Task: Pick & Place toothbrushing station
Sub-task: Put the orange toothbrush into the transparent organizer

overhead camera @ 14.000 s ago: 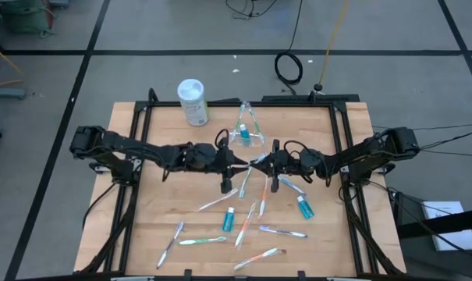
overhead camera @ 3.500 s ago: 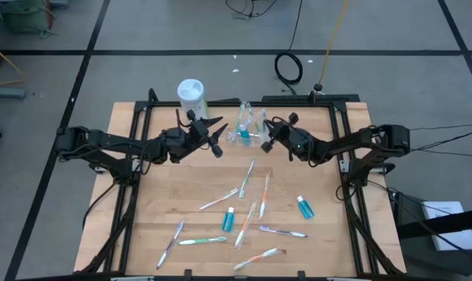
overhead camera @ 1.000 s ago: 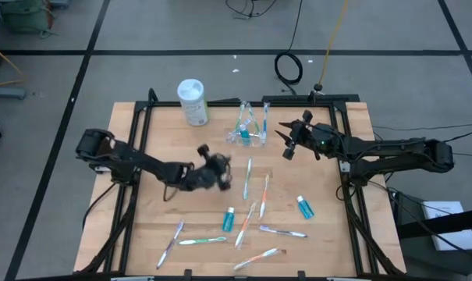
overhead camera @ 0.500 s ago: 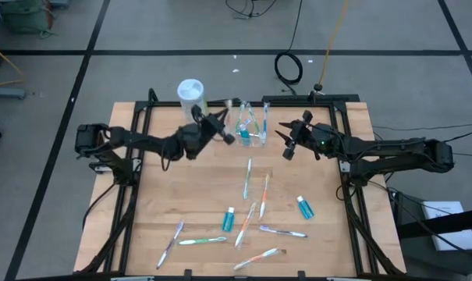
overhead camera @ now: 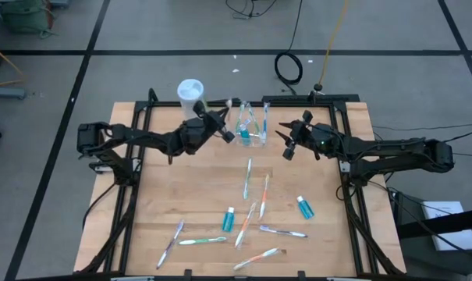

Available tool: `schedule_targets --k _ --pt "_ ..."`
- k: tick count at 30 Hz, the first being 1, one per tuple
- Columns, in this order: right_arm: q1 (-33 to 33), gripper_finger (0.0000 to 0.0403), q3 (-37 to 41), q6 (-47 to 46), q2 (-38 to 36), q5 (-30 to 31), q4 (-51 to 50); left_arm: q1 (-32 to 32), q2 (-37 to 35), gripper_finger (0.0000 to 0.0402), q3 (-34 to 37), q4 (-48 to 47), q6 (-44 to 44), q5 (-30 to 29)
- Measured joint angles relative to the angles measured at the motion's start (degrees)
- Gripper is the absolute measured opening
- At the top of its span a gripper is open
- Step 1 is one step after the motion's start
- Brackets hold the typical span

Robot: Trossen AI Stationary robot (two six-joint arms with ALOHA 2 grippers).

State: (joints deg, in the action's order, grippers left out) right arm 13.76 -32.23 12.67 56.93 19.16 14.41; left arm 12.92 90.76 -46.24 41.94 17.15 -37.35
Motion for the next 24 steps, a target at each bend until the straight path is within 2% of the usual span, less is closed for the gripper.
schedule_targets --k 8,15,18,24 --pt "0.00 0.0134 0.00 0.00 0.00 0.00 -0.13 -0.29 0.00 0.0001 0.00 -2.33 -2.55 0.11" --pt "0.00 0.0134 0.00 -1.08 0.00 -0.01 -0.54 -0.84 -0.02 0.0001 0.00 -20.47 -12.92 2.60" --pt "0.00 0.0134 0.00 -1.49 -0.01 -0.35 -0.55 -0.79 -0.09 0.0009 -0.07 -23.24 -17.03 2.41" --pt "0.02 0.0134 0.00 -1.77 -0.02 -10.02 0.34 -0.84 -0.07 0.0030 -0.04 -20.62 -17.09 4.08"
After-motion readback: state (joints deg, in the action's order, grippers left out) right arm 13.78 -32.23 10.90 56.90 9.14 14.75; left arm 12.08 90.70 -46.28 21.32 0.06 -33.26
